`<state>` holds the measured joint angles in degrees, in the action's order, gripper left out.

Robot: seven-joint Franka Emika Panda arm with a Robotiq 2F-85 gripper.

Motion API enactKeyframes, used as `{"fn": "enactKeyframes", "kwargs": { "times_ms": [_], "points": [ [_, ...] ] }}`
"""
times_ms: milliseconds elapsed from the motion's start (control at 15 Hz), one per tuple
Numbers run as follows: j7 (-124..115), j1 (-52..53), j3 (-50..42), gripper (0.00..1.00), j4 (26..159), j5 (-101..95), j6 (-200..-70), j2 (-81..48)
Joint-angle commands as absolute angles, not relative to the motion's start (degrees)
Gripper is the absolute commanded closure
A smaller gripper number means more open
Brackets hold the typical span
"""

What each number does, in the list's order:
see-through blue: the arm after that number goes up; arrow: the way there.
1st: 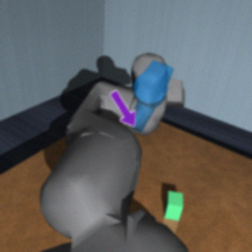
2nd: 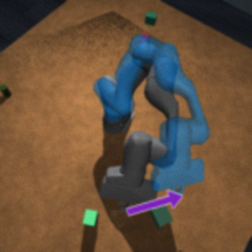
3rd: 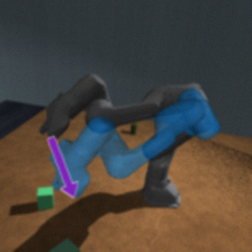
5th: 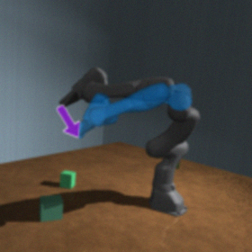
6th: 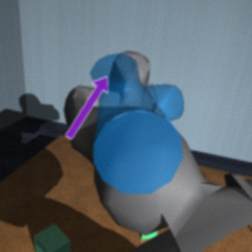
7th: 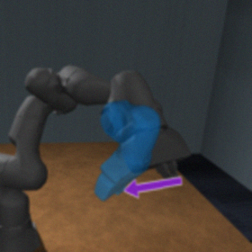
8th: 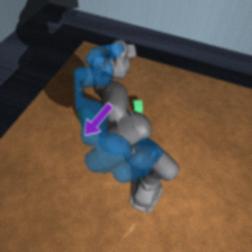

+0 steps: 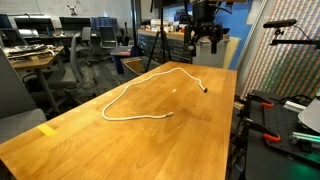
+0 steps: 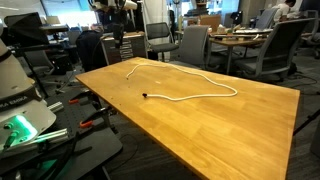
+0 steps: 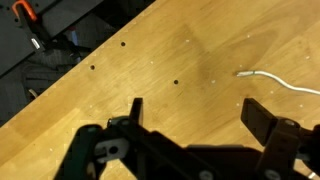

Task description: Use the string from the table and make a knot

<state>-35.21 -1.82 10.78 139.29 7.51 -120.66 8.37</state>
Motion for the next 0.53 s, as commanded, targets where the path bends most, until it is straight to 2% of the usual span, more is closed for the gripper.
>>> {"fn": "enactKeyframes", "kwargs": {
  "times_ms": [0,67,467],
  "points": [
    [-35.38,-0.32,8.25,0.0,138.11,7.29,-120.64,6.38],
    [-35.43,-0.35,7.92,0.0,137.25,7.38,-120.64,5.05],
    [-35.48,-0.98,5.8,0.0,141.72,3.37,-147.67,1.79]
  ]
}}
